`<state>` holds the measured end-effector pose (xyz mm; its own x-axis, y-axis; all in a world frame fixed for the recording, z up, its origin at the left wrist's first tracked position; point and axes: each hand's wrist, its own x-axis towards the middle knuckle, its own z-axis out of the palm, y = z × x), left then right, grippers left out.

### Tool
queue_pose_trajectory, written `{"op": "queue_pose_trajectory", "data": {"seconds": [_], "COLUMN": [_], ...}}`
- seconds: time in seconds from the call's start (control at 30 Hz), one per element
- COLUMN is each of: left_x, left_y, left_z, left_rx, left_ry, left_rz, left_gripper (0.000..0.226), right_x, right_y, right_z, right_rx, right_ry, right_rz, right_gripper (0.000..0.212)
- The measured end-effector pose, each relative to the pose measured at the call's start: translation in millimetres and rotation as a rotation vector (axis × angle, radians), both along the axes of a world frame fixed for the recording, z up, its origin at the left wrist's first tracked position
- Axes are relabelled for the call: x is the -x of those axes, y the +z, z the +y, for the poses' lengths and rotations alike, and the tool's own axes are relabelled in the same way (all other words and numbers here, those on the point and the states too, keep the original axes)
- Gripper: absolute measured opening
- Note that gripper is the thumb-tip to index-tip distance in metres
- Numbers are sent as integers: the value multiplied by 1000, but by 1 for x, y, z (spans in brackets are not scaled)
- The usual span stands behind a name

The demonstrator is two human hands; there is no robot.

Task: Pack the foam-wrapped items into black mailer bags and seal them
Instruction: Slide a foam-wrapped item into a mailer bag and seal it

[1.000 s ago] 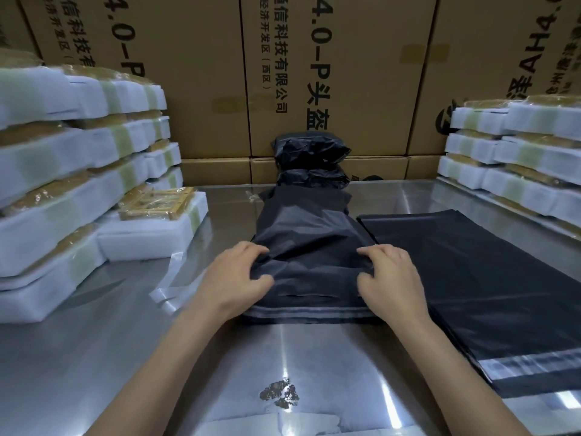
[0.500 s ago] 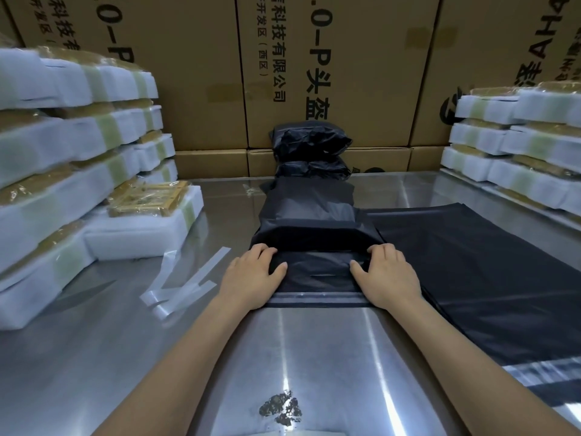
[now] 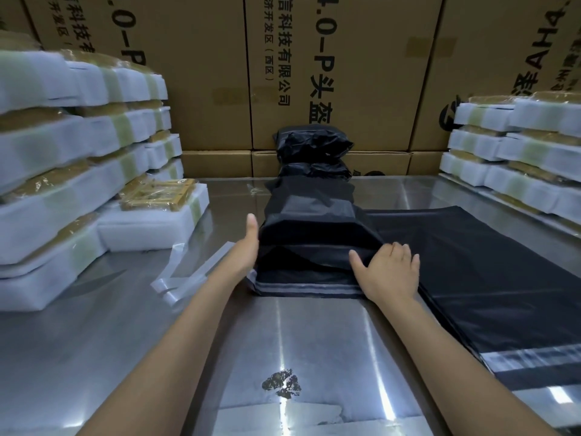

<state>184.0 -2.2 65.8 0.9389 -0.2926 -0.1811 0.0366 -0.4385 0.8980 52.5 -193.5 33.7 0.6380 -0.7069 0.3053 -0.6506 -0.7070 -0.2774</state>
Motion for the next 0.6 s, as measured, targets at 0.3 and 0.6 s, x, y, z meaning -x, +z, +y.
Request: {"op": "queue_pose_trajectory", "data": {"seconds": [0.3, 0.6], "left_x": [19, 28], "left_y": [2, 6], "left_z": [69, 78], "left_rx": [-112, -87], "left_ry": [-144, -373], "left_rz": [-107, -150], "left_gripper": [34, 11], "right_x": [2, -31], "right_y": [22, 12], "right_z": [82, 129], "right_rx": [25, -465], "right_ry": [638, 542], "right_rz": [-339, -160], "right_gripper": [8, 24]}}
